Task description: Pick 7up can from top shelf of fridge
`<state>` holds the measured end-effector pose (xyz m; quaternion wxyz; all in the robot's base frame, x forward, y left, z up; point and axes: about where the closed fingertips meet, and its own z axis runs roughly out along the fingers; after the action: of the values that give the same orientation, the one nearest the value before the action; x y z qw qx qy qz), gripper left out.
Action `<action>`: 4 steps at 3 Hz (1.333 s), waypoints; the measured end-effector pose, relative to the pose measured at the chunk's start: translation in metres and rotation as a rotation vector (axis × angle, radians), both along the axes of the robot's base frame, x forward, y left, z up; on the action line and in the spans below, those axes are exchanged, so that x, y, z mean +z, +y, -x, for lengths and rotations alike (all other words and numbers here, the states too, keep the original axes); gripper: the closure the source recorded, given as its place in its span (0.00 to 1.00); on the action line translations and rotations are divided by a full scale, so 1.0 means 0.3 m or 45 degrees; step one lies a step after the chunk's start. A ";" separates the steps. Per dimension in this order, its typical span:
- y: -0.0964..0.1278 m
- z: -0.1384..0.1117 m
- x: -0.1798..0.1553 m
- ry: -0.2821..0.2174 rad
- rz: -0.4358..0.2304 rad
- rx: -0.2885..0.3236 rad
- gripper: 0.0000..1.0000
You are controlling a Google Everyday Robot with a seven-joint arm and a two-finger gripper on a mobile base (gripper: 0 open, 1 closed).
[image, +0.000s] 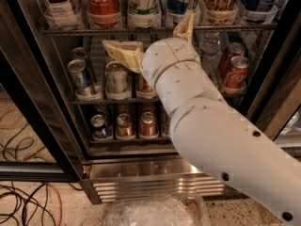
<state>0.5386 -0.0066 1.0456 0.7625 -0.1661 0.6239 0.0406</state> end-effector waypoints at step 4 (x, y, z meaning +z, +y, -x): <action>0.058 -0.097 0.034 -0.036 -0.115 -0.032 0.03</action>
Offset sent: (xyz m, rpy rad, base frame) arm 0.0245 0.0095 0.0053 0.0129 -0.0312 -0.0029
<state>0.5678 0.0107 1.0559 0.7785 -0.1244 0.6125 0.0570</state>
